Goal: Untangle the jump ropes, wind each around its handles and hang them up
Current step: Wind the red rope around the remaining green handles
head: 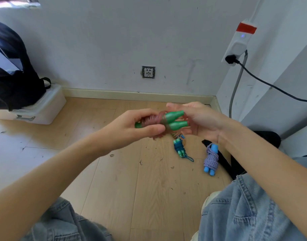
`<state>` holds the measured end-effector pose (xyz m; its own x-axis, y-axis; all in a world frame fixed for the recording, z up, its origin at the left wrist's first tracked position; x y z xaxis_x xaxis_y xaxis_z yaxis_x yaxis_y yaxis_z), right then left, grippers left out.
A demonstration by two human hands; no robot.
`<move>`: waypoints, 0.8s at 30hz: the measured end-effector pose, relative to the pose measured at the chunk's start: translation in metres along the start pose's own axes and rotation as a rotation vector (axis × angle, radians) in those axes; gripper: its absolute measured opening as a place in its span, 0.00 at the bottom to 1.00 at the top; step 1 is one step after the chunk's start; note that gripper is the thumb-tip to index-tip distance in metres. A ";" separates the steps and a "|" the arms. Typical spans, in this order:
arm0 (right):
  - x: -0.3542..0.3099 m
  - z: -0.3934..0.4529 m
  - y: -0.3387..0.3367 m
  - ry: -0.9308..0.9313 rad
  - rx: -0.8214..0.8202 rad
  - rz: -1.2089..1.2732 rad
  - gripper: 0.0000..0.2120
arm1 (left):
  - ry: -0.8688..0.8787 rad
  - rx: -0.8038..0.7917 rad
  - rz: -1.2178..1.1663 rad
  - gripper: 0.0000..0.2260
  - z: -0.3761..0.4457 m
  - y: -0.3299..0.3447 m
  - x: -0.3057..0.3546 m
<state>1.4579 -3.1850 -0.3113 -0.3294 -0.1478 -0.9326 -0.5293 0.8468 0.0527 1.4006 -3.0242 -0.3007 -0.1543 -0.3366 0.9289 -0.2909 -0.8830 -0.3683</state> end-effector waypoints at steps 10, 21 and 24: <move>-0.012 0.003 0.000 -0.360 0.085 0.370 0.04 | -0.218 0.080 -0.576 0.12 0.009 0.005 -0.005; -0.007 0.006 0.003 -0.157 0.043 0.642 0.06 | -0.059 0.127 -0.048 0.11 0.008 -0.004 -0.001; -0.008 0.006 0.002 -0.158 0.093 0.683 0.07 | -0.027 0.109 -0.009 0.07 0.010 0.000 0.002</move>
<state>1.4641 -3.1786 -0.3061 -0.4426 0.5026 -0.7427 -0.1730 0.7648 0.6206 1.4095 -3.0282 -0.2981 -0.1258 -0.3362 0.9333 -0.1874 -0.9158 -0.3551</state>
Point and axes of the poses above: each hand's wrist, its own z-axis towards the middle knuckle, its own y-axis out of the palm, x = y × z, the point moved 3 cm from there along z, towards the middle knuckle, and after that the axes turned 2 degrees about x, right-handed, at the moved point
